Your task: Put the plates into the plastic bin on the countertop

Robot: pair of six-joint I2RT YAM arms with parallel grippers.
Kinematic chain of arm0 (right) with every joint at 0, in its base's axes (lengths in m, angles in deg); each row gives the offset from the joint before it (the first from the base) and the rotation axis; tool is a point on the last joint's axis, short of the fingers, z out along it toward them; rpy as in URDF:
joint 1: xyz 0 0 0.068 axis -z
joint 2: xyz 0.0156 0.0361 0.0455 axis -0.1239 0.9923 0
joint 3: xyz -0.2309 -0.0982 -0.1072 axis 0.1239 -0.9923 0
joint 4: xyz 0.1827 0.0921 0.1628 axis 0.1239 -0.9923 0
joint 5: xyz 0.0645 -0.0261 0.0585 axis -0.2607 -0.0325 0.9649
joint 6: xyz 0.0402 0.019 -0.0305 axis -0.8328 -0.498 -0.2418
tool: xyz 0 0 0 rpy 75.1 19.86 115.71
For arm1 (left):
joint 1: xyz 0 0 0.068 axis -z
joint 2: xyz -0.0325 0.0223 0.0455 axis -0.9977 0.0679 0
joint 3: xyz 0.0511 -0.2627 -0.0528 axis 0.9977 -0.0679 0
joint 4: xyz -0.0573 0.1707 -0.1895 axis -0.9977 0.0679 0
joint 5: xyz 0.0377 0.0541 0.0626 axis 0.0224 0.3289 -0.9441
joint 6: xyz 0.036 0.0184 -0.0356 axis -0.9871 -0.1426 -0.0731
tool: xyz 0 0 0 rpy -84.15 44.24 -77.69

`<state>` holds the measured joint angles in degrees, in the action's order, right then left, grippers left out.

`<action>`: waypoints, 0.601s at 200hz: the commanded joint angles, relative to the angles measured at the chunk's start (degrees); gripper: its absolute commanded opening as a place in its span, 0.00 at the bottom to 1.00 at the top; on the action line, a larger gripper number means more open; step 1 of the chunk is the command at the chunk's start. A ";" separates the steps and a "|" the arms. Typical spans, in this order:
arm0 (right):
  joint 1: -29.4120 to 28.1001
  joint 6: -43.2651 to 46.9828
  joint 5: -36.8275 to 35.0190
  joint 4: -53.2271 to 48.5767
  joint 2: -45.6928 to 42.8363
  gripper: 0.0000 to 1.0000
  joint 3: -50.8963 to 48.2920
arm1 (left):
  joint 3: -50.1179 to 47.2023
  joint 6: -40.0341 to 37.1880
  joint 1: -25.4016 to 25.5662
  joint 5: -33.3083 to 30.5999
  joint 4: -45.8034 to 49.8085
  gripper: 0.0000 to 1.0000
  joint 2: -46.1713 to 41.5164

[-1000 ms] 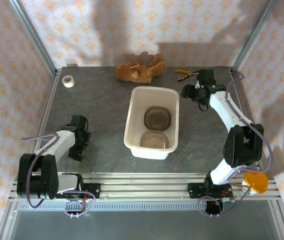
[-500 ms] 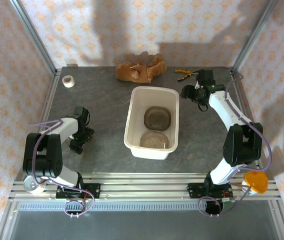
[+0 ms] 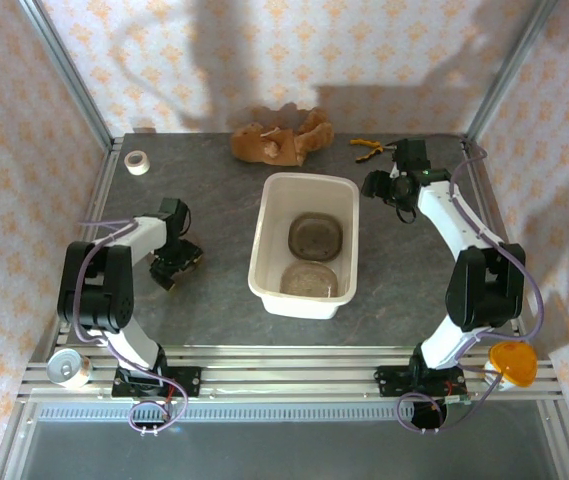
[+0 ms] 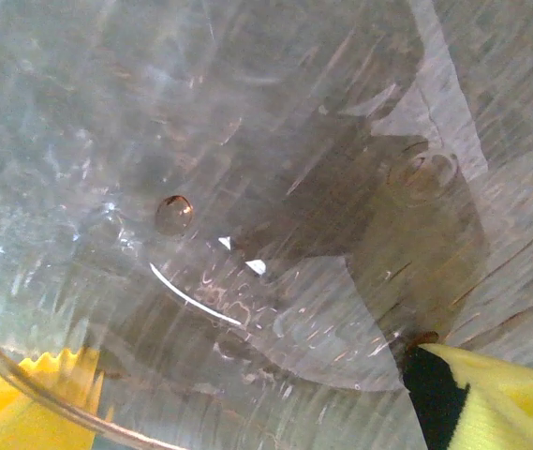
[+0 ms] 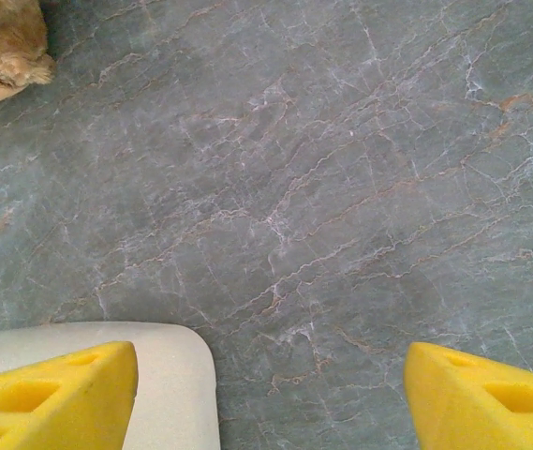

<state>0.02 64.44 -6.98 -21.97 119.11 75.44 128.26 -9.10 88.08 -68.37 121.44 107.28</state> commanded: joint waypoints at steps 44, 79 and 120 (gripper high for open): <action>-0.47 -0.47 -1.31 -0.14 0.95 0.75 1.79 | 2.46 -3.08 3.49 3.15 -6.52 0.84 0.24; -0.41 -0.20 -1.19 -0.14 1.32 0.75 2.20 | -1.77 2.65 3.51 -0.44 -9.08 0.85 -6.47; -0.47 0.23 -0.58 -0.53 2.14 0.75 3.27 | -5.33 11.01 3.86 -1.18 -14.55 0.84 -8.82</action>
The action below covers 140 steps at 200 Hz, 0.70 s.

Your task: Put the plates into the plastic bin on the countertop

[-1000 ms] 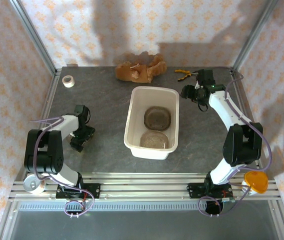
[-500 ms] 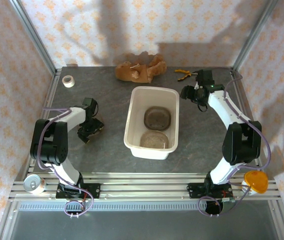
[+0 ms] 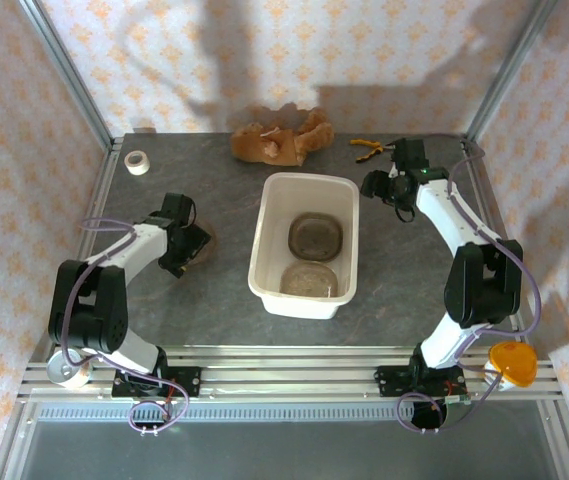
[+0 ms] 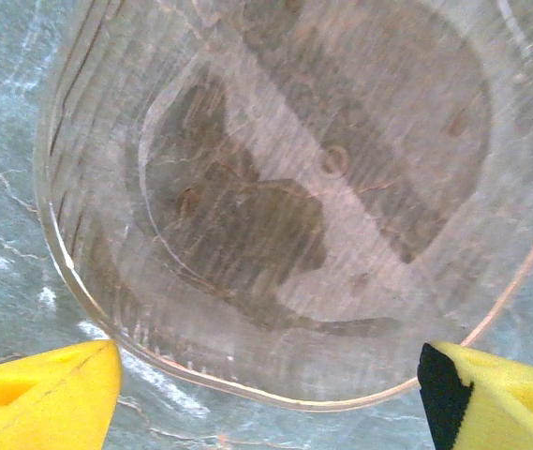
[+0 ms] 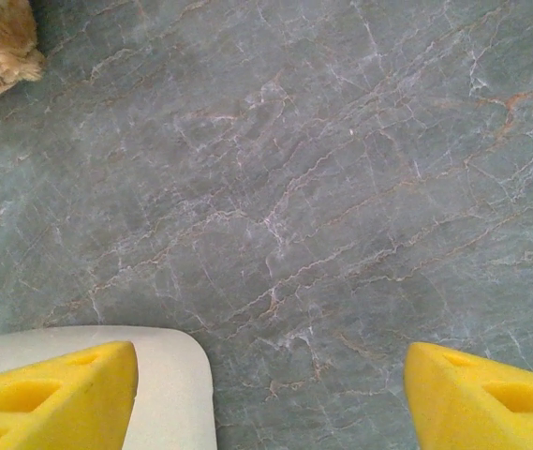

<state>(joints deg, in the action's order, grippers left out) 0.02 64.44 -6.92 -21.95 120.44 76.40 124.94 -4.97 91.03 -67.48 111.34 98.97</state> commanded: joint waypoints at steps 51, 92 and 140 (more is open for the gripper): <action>-0.47 1.22 -1.67 -1.02 0.29 0.75 1.69 | -5.68 17.25 3.78 -3.20 -5.22 0.84 -3.87; -0.47 1.20 -1.37 -0.60 0.76 0.75 1.45 | -6.05 19.98 4.85 -7.98 -1.22 0.85 -8.85; -0.42 0.89 -0.63 -0.25 1.68 0.75 1.83 | -8.21 21.07 4.82 -9.54 -0.42 0.86 -10.47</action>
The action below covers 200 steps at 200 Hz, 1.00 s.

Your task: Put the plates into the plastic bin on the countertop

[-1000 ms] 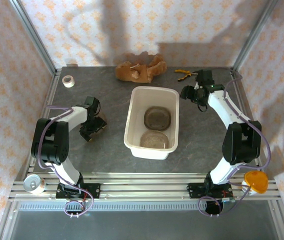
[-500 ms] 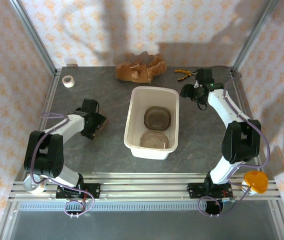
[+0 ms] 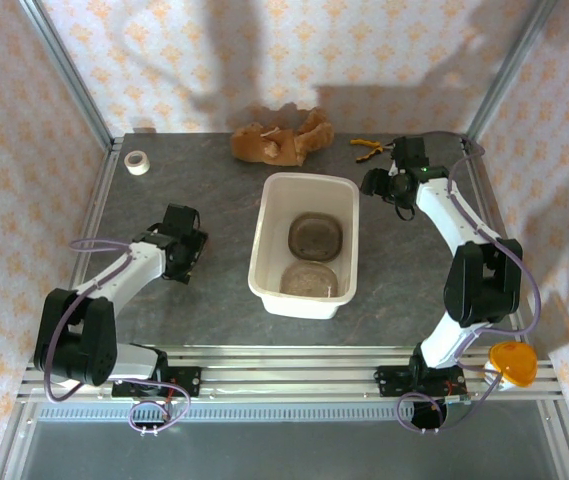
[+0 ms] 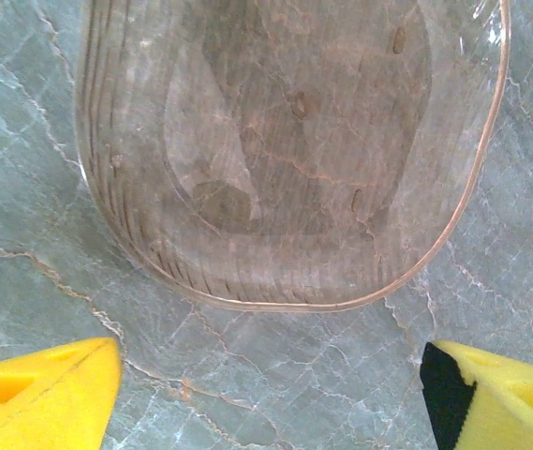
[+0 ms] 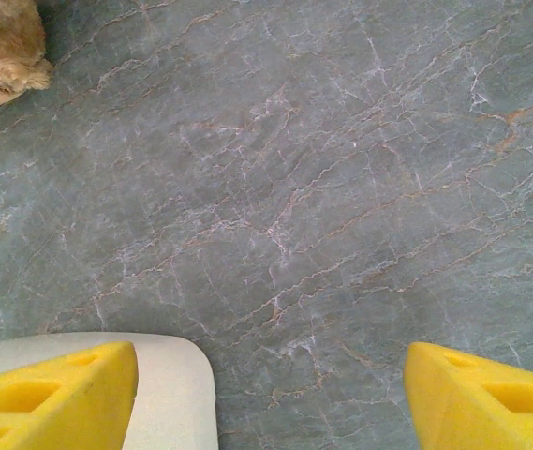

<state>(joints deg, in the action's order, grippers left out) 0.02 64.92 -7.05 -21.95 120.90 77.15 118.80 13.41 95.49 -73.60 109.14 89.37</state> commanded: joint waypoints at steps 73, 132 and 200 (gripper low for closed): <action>-0.44 1.22 -1.06 -1.01 1.07 0.75 1.16 | -0.16 -7.35 -4.37 -3.77 4.37 0.86 2.11; -0.46 1.61 -2.15 -1.21 1.04 0.75 0.85 | 0.00 -14.21 -9.42 -1.25 2.95 0.86 5.38; -0.46 1.56 -2.76 -1.32 1.75 0.75 1.74 | 3.27 -18.75 -12.00 -0.94 2.60 0.83 10.71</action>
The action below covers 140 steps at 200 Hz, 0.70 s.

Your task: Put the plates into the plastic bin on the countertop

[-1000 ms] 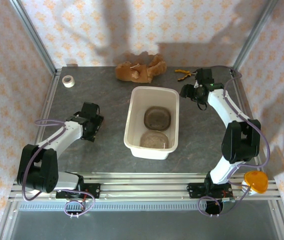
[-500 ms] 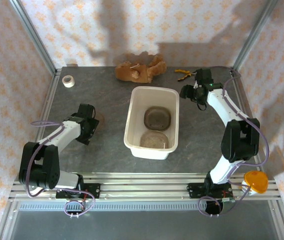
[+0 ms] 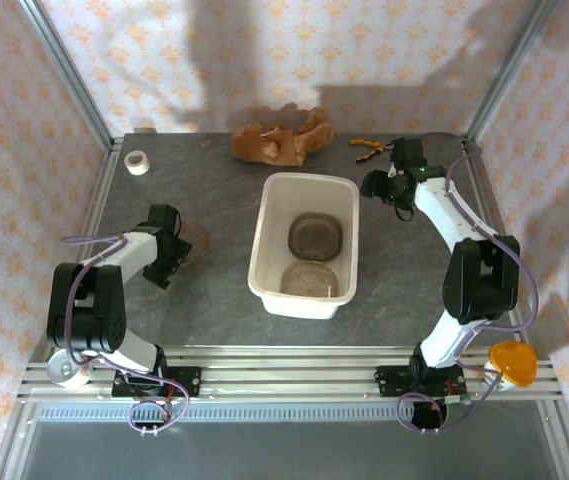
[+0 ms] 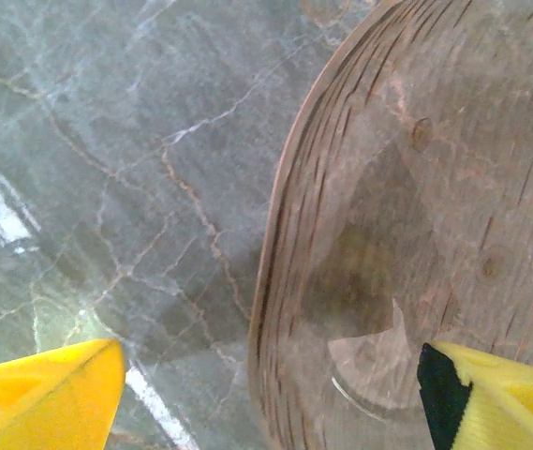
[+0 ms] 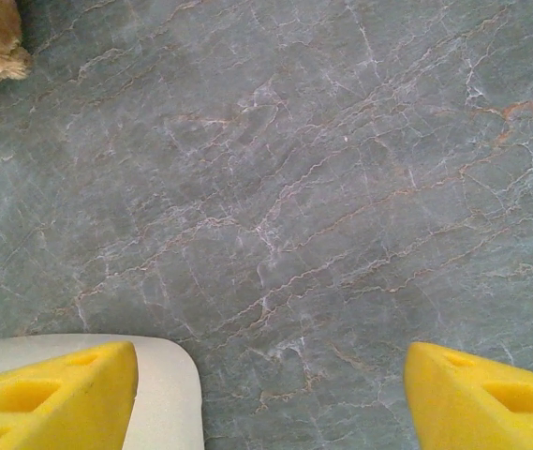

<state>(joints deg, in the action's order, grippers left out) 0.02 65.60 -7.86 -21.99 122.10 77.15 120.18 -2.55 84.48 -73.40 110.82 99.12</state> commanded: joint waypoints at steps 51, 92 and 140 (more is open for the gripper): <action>-0.47 0.82 -2.46 -1.77 1.40 0.75 2.89 | 2.85 -3.42 -2.07 -0.72 -0.84 0.79 3.90; -0.42 0.84 -2.50 -2.48 2.13 0.75 4.27 | 3.32 -3.68 -2.06 -0.63 -2.05 0.64 5.07; -0.47 0.97 -2.16 -3.01 2.75 0.75 5.24 | 2.35 -3.63 -2.06 -0.12 -3.66 0.45 4.85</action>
<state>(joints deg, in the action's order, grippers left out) 0.02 65.80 -8.64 -23.50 124.27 80.29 122.71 -5.96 82.62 -73.82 112.81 102.75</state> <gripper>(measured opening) 0.748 0.502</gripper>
